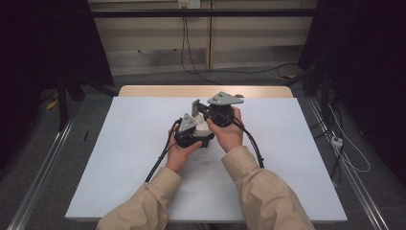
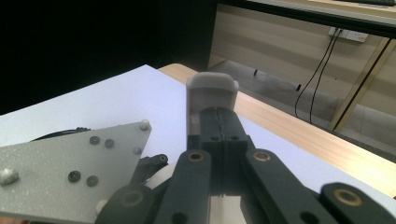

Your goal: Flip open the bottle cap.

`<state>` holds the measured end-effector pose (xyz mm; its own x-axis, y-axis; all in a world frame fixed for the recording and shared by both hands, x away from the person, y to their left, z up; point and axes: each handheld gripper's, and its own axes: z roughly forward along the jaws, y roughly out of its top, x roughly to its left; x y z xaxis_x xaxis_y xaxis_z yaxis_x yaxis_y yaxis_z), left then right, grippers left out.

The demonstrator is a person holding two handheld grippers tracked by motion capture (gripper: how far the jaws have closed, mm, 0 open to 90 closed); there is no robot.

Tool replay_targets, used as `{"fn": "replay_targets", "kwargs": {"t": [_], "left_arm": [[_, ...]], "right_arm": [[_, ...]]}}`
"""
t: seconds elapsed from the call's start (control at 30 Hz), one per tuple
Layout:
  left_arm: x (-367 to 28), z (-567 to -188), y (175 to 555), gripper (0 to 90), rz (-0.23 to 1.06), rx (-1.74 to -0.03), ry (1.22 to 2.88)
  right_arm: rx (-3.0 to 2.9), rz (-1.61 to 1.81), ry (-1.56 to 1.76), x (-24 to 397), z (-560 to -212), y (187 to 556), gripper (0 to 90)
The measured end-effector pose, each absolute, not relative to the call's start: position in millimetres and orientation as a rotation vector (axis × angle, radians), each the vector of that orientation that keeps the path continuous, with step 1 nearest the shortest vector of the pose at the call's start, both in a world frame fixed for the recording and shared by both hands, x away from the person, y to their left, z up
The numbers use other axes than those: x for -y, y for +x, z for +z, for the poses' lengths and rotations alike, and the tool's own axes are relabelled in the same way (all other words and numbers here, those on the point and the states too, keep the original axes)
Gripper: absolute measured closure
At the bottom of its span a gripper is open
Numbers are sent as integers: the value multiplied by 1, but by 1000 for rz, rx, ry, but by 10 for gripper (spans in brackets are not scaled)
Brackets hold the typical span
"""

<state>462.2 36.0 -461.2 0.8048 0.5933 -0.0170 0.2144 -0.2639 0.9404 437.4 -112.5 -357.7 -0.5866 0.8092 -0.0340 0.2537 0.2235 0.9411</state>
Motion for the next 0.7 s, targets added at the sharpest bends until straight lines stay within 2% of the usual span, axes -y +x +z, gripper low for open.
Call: {"fn": "replay_targets", "kwargs": {"t": [0.7], "left_arm": [[-36,-461,462,184,407,-630,1831]], "right_arm": [[-1978,1367,972,107,-358,447,900]]}}
